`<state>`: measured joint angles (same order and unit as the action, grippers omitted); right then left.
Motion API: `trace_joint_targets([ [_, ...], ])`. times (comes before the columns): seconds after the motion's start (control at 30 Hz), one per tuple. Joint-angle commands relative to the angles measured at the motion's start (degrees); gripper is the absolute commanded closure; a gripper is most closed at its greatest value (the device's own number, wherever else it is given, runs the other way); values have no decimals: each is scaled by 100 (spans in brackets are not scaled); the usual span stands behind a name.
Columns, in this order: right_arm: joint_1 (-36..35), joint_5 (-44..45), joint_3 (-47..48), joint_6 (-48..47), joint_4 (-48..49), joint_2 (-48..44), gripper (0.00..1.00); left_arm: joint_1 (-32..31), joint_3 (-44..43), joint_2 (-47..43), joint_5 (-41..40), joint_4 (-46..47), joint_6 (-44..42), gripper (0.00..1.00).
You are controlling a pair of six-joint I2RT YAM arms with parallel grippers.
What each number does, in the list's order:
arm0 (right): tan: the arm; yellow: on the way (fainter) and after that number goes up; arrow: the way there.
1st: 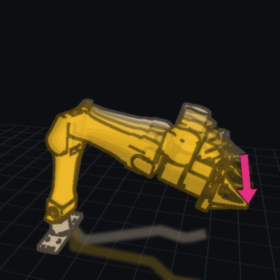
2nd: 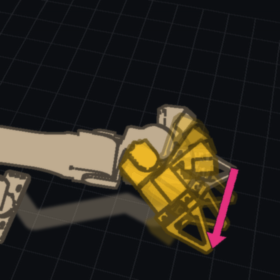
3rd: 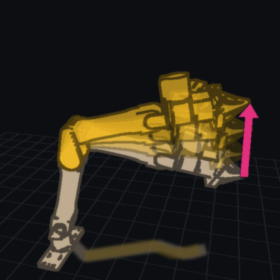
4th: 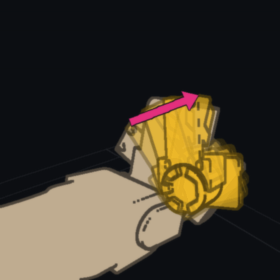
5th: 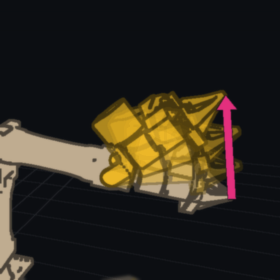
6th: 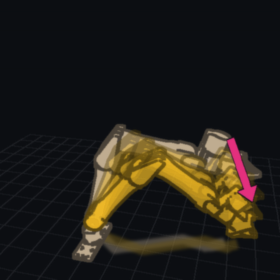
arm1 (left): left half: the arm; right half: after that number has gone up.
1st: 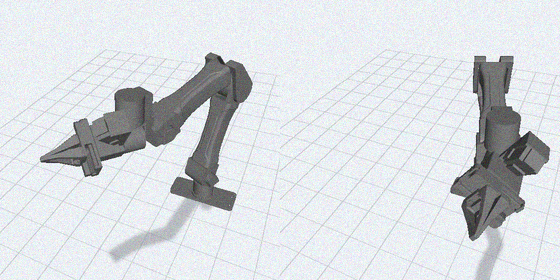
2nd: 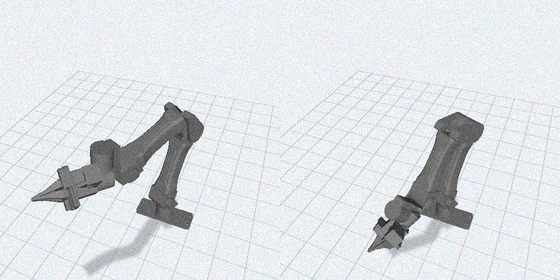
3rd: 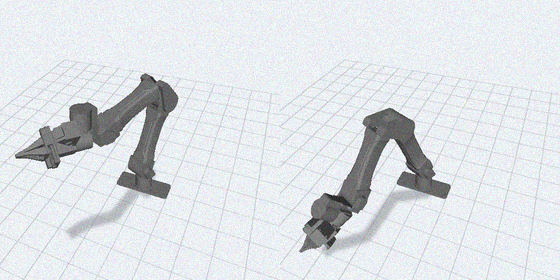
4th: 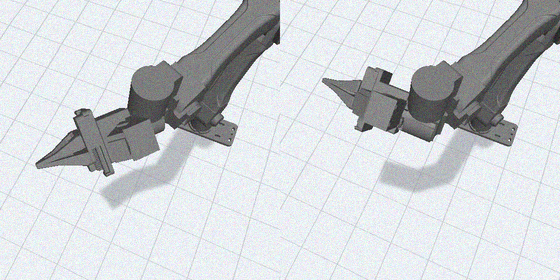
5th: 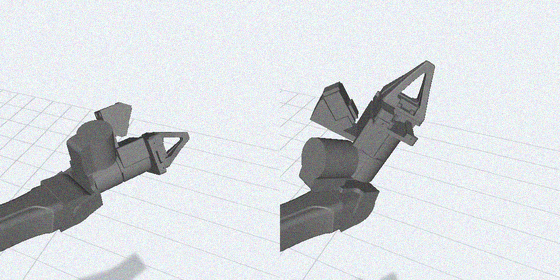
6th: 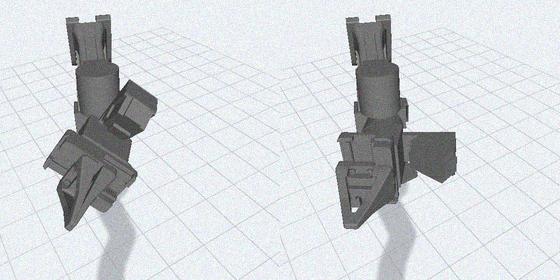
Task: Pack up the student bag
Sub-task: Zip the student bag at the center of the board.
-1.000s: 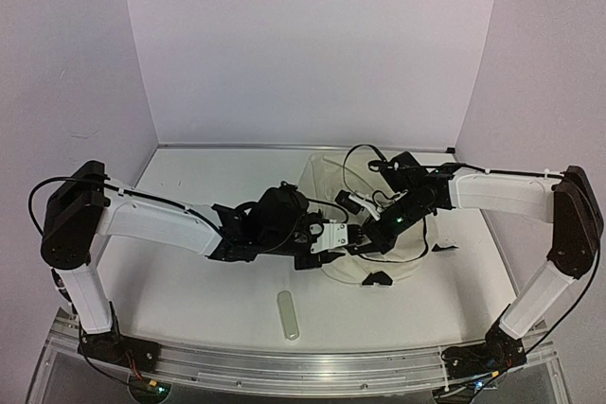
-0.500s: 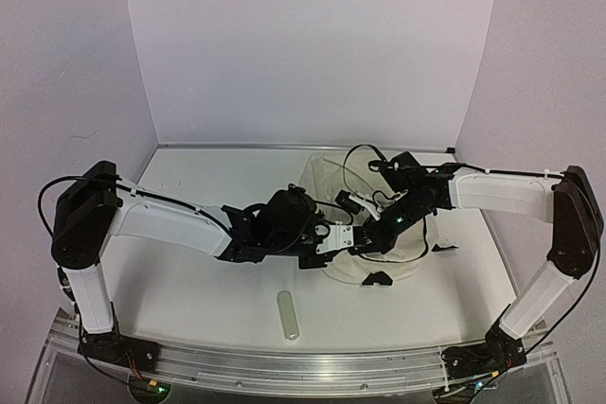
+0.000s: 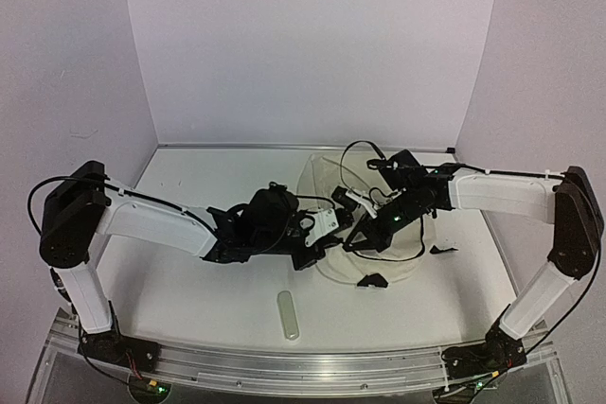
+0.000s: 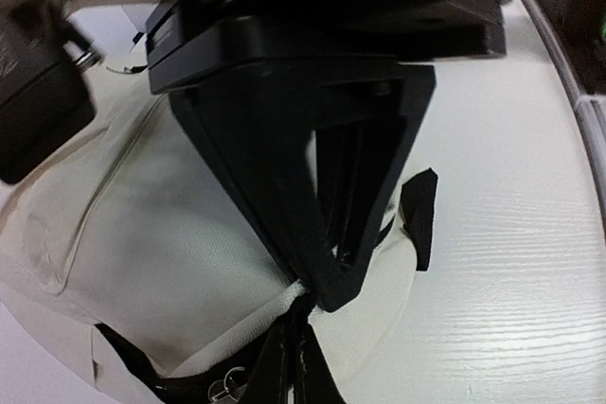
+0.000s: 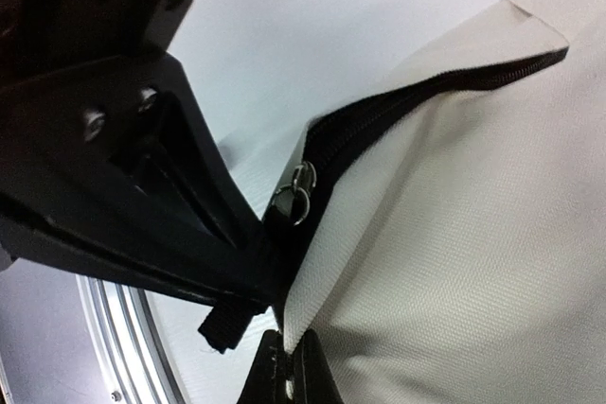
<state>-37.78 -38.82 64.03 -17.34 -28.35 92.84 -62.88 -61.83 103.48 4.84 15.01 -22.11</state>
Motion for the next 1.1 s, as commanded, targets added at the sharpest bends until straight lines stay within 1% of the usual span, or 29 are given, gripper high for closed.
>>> trace_joint_targets([
  [0.0, -1, 104, -3, -174, -320, -288, 100, 826, 16, -477, -124, 542, 2159, 100],
  [0.07, -12, 182, -17, -207, -320, -325, 100, 1105, -105, -351, -123, 476, 2793, 100],
  [0.2, -10, 393, -79, -297, -320, -449, 100, 1608, -242, -123, 288, 400, 4053, 100],
  [0.3, -10, 495, -166, -331, -320, -533, 100, 1865, -131, -31, 811, 695, 4473, 100],
  [0.43, -10, 440, -201, -306, -319, -555, 100, 1886, 60, -8, 1944, 1315, 4269, 100],
  [0.5, -10, 403, -163, -265, -312, -502, 100, 1804, 74, -42, 2236, 1385, 4040, 100],
  [0.63, -10, 310, -37, -178, -316, -405, 100, 1394, -180, -67, 1961, 792, 3142, 100],
  [0.67, -10, 298, -11, -169, -318, -387, 100, 1330, -248, -38, 1928, 677, 3028, 100],
  [0.83, -10, 261, 46, -138, -318, -346, 100, 1119, -407, 122, 1666, 374, 2758, 98],
  [0.97, -10, 236, 30, -130, -320, -338, 100, 993, -626, 323, 1427, 47, 2628, 91],
  [1.07, -10, 217, 32, -131, -316, -329, 100, 972, -731, 431, 1286, -20, 2670, 87],
])
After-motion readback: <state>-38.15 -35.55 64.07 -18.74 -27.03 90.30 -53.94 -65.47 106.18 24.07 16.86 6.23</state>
